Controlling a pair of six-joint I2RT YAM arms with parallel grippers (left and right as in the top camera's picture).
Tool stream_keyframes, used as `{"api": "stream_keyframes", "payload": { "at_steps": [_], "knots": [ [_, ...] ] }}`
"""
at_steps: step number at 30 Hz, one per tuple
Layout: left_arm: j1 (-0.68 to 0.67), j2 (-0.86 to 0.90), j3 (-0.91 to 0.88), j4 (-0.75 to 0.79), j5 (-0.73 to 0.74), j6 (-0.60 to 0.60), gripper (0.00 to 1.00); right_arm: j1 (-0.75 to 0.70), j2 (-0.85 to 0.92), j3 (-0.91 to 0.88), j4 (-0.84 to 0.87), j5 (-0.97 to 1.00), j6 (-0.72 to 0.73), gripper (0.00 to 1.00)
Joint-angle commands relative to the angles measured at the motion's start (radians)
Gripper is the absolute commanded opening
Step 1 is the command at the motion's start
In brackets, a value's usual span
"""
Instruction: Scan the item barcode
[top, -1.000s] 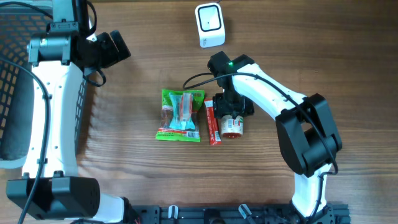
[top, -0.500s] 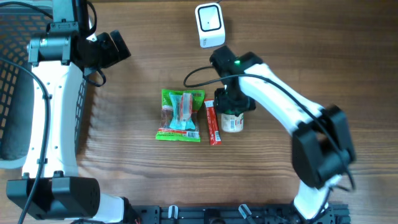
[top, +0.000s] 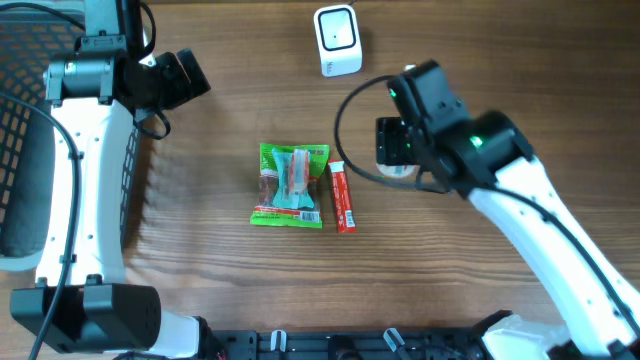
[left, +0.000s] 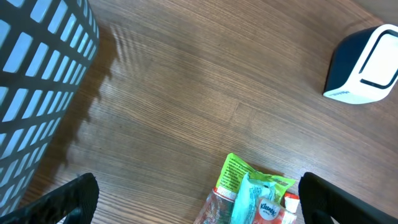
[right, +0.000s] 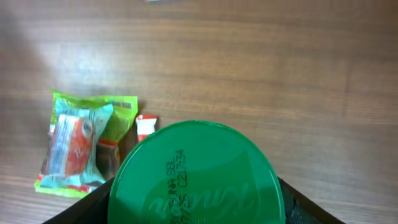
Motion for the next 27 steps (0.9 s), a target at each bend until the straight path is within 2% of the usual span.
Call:
{"api": "stream_keyframes", "payload": {
  "at_steps": [1, 11, 18, 23, 27],
  "knots": [
    [0.003, 0.0, -0.002, 0.002, -0.006, 0.016, 1.0, 0.003, -0.045, -0.157, 0.114, 0.056, -0.019, 0.62],
    [0.003, 0.0, -0.002, 0.002, -0.006, 0.016, 1.0, 0.003, -0.053, -0.522, 0.57, 0.118, -0.048, 0.59],
    [0.003, 0.0, -0.002, 0.002, -0.006, 0.016, 1.0, 0.003, -0.051, -0.62, 0.665, 0.13, -0.074, 0.6],
    [0.003, 0.0, -0.003, 0.002, -0.006, 0.016, 1.0, 0.003, -0.05, -0.684, 0.738, 0.133, -0.081, 0.64],
    [0.003, 0.0, -0.003, 0.002, -0.006, 0.016, 1.0, 0.003, -0.05, -0.698, 0.742, 0.132, -0.08, 0.65]
  ]
}}
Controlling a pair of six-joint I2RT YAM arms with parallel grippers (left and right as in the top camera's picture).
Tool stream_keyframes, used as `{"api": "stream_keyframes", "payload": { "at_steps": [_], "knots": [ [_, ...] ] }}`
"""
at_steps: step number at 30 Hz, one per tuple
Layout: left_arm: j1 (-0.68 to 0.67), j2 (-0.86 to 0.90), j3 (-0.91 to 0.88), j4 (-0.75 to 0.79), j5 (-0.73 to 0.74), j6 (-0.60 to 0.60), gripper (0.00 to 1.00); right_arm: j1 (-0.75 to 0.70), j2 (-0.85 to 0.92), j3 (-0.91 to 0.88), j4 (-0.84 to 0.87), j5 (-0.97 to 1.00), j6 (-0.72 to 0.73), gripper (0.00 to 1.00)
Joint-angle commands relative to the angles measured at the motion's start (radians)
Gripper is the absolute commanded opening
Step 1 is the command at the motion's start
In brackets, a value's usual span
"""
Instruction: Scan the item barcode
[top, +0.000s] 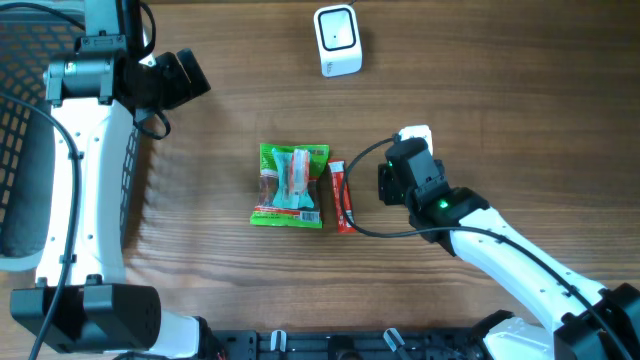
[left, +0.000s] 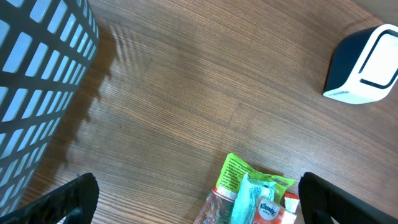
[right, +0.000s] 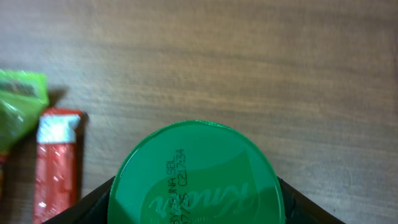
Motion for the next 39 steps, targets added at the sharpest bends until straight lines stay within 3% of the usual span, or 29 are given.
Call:
{"api": "stream_keyframes", "payload": {
  "at_steps": [1, 3, 4, 11, 19, 25, 39],
  "knots": [
    [0.003, 0.0, -0.003, 0.002, -0.006, 0.015, 1.0, 0.003, -0.006, -0.007, 0.016, 0.028, -0.013, 0.68],
    [0.003, 0.0, -0.003, 0.002, -0.006, 0.016, 1.0, 0.003, -0.006, -0.007, 0.014, 0.028, -0.027, 0.92],
    [0.003, 0.0, -0.002, 0.002, -0.006, 0.016, 1.0, 0.003, -0.006, -0.007, 0.011, 0.027, -0.035, 1.0],
    [0.003, 0.0, -0.002, 0.002, -0.006, 0.015, 1.0, 0.001, -0.05, 0.13, -0.182, 0.017, -0.04, 1.0],
    [0.003, 0.0, -0.003, 0.003, -0.006, 0.015, 1.0, -0.005, -0.038, 0.599, -0.629, -0.149, -0.027, 1.0],
    [0.003, 0.0, -0.002, 0.002, -0.006, 0.015, 1.0, -0.085, 0.113, 0.857, -0.926, -0.323, -0.032, 1.0],
    [0.003, 0.0, -0.003, 0.002, -0.006, 0.015, 1.0, -0.109, 0.484, 0.828, -1.005, -0.306, -0.057, 1.0]
  ]
}}
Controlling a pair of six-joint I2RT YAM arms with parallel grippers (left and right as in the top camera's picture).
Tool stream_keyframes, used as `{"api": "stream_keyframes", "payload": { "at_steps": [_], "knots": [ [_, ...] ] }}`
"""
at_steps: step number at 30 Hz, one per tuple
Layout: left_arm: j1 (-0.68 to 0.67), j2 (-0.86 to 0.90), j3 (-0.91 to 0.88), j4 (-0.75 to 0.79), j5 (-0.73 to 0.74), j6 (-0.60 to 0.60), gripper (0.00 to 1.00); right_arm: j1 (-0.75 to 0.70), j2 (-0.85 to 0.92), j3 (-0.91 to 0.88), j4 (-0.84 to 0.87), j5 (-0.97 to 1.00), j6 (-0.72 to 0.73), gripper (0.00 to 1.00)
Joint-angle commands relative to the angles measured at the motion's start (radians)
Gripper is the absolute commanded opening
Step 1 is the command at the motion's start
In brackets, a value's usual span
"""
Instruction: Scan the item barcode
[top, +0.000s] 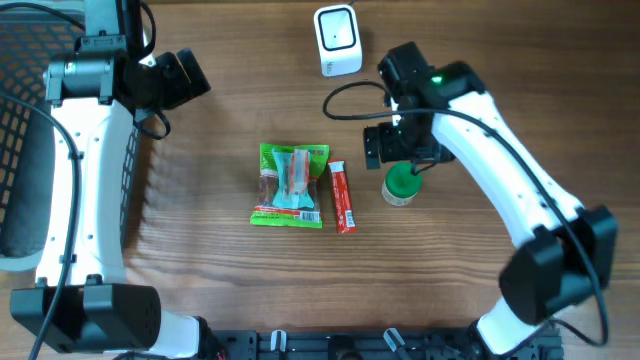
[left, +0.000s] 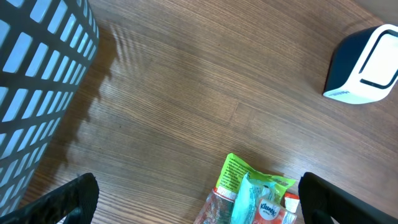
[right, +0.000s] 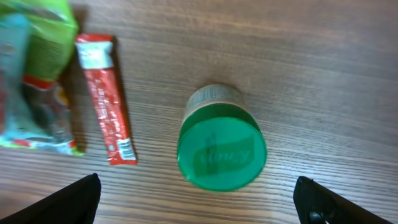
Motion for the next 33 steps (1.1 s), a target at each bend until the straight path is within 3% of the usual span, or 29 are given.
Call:
{"api": "stream_keyframes", "payload": {
  "at_steps": [1, 23, 27, 30, 33],
  "knots": [
    [0.003, 0.0, -0.003, 0.002, -0.006, 0.016, 1.0, 0.0, 0.053, -0.042, -0.001, -0.003, -0.016, 1.0],
    [0.003, 0.0, -0.003, 0.002, -0.006, 0.016, 1.0, 0.0, 0.059, -0.34, 0.312, 0.042, -0.009, 0.98],
    [0.003, 0.0, -0.003, 0.003, -0.006, 0.016, 1.0, 0.0, 0.058, -0.342, 0.327, 0.042, -0.008, 0.92],
    [0.003, 0.0, -0.002, 0.002, -0.006, 0.016, 1.0, 0.0, 0.058, -0.342, 0.335, 0.042, -0.014, 0.79],
    [0.003, 0.0, -0.002, 0.002, -0.006, 0.016, 1.0, 0.0, 0.058, -0.342, 0.344, 0.041, -0.013, 0.77]
  ]
}}
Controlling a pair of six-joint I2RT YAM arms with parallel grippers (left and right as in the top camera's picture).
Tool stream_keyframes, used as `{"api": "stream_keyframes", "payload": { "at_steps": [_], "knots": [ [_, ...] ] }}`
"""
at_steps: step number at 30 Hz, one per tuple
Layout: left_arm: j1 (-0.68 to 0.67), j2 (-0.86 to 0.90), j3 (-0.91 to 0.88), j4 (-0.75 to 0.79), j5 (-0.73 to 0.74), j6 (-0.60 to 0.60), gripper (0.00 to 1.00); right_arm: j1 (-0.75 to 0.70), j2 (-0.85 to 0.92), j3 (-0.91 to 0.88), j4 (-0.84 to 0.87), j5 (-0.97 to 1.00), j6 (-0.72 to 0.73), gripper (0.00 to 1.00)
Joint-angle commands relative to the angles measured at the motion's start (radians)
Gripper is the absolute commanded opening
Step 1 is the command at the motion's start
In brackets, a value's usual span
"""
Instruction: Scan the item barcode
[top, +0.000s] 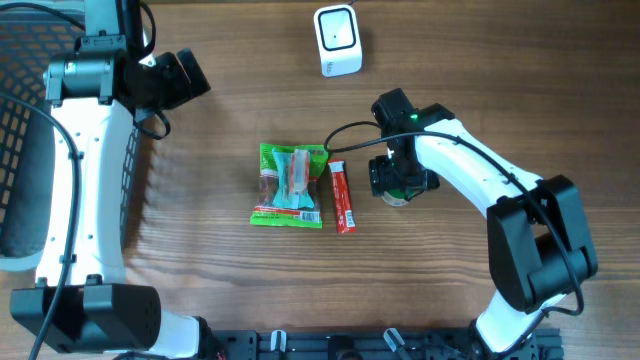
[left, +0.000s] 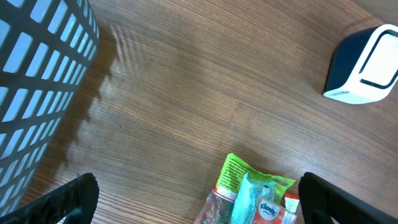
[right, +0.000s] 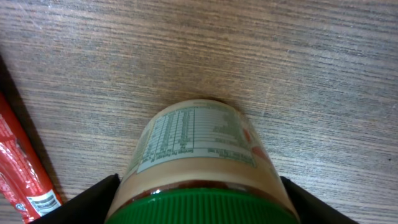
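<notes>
A jar with a green lid and a printed label stands on the table, right of a red stick pack. My right gripper is down over it, one finger pressed against each side at the lid. In the overhead view the right gripper hides nearly all of the jar. The white barcode scanner sits at the far edge and also shows as the scanner in the left wrist view. My left gripper hangs open high at the far left, holding nothing.
A green snack packet with a tissue pack on top lies left of the red stick pack. A dark mesh basket stands at the table's left edge. The right arm's cable loops over the table between the scanner and the jar.
My right gripper was open above the standing jar. It is now lower, with its fingers closed against the jar at the lid. The left arm and the other items have not moved.
My right gripper first held the jar by its lid above the table, right of the stick pack. Then it held it lower, close to the table. Later the jar stood alone with the gripper open above it. Now the gripper grips it again.
</notes>
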Motion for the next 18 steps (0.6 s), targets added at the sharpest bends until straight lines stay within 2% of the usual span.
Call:
{"api": "stream_keyframes", "payload": {
  "at_steps": [1, 6, 9, 11, 16, 18],
  "knots": [
    [0.003, 0.0, -0.003, 0.002, -0.006, 0.016, 1.0, 0.0, 0.012, -0.006, 0.01, 0.017, -0.005, 0.78],
    [0.003, 0.0, -0.002, 0.002, -0.006, 0.016, 1.0, 0.0, 0.012, -0.006, 0.008, 0.017, -0.006, 0.81],
    [0.003, 0.0, -0.002, 0.002, -0.006, 0.016, 1.0, 0.0, 0.012, -0.006, 0.006, 0.016, -0.006, 0.87],
    [0.003, 0.0, -0.002, 0.002, -0.006, 0.016, 1.0, 0.0, 0.012, -0.006, 0.006, 0.016, -0.006, 1.0],
    [0.003, 0.0, -0.002, 0.002, -0.006, 0.016, 1.0, 0.0, 0.012, -0.006, 0.003, 0.013, -0.006, 1.0],
    [0.003, 0.0, -0.003, 0.002, -0.006, 0.016, 1.0, 0.0, 0.012, -0.006, -0.003, 0.013, -0.005, 0.86]
  ]
}}
